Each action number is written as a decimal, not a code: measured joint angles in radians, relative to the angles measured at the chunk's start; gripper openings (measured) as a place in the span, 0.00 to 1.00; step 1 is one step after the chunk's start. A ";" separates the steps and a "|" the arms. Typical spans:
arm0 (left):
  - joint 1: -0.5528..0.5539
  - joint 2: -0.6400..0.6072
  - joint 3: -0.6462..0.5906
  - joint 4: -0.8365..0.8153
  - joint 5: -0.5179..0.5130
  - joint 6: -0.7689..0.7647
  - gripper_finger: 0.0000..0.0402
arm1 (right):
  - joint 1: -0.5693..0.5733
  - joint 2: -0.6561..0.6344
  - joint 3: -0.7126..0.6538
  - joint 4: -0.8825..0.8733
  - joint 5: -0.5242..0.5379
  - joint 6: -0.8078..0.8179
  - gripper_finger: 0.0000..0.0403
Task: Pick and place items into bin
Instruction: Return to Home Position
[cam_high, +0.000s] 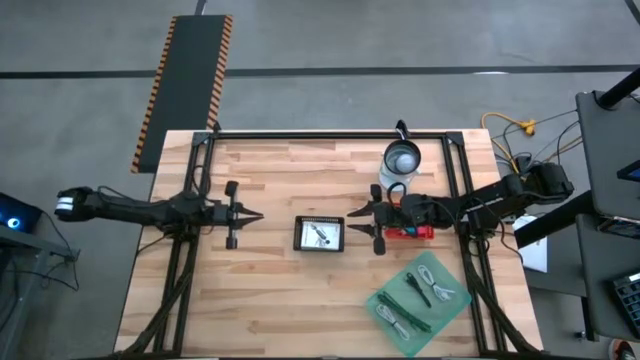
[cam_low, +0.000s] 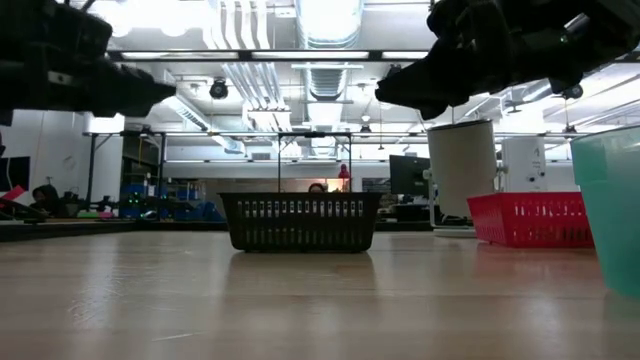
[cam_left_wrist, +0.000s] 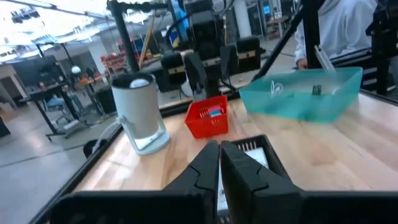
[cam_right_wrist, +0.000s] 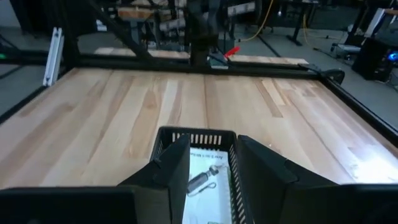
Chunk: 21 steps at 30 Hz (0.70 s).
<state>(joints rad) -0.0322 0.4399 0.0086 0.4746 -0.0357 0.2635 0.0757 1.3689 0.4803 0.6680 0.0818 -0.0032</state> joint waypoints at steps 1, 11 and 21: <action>0.000 -0.022 0.000 -0.035 -0.001 -0.008 0.00 | 0.000 0.000 -0.004 0.013 0.000 0.002 0.29; -0.001 -0.274 0.000 -0.307 -0.008 -0.073 0.00 | 0.003 -0.046 -0.151 0.293 -0.014 -0.024 0.18; -0.001 -0.414 0.000 -0.450 -0.003 -0.099 0.00 | 0.007 -0.426 -0.396 0.314 -0.003 0.025 0.08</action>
<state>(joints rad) -0.0330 0.0262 0.0082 0.0248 -0.0389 0.1643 0.0822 0.9429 0.0839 0.9818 0.0787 0.0221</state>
